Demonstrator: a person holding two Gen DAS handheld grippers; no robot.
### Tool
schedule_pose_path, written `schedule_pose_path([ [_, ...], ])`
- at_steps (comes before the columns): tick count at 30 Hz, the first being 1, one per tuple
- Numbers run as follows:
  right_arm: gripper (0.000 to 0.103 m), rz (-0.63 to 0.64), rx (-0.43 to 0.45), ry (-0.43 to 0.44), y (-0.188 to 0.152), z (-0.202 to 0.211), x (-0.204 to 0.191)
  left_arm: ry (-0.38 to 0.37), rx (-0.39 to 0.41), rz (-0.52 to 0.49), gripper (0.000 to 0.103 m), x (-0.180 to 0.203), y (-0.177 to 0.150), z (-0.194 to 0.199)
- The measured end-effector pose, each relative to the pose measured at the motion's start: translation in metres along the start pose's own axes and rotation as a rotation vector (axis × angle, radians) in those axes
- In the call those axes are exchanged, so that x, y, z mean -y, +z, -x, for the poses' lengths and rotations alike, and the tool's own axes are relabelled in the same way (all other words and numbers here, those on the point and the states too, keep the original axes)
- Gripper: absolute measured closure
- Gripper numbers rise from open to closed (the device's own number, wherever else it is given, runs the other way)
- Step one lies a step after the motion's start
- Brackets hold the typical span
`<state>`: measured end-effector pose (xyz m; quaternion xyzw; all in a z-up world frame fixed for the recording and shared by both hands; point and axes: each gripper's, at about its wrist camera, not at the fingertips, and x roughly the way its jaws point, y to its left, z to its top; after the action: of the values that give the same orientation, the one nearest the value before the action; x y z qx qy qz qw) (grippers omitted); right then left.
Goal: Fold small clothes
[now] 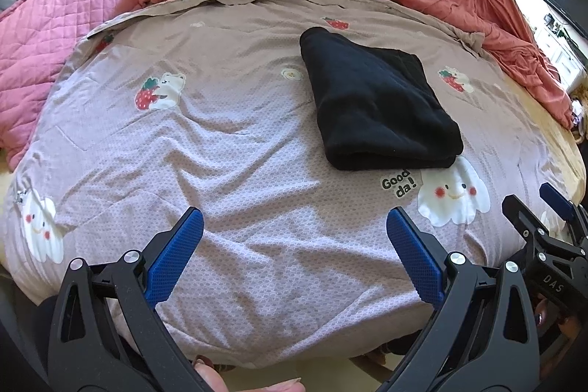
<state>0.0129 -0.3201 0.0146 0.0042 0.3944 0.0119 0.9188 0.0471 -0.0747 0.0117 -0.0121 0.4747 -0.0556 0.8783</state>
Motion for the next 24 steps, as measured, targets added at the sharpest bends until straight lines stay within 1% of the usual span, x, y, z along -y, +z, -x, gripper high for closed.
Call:
schedule_pose_path([
  [5,0.005,-0.001,-0.001,-0.004,-0.0002,0.0006,0.0000,0.011,0.004,0.000,0.009,-0.0015,0.0006,0.0001],
  [24,0.005,-0.004,-0.001,-0.005,-0.0006,0.0009,0.0011,0.003,0.004,0.000,0.010,-0.0045,0.0023,0.0016],
])
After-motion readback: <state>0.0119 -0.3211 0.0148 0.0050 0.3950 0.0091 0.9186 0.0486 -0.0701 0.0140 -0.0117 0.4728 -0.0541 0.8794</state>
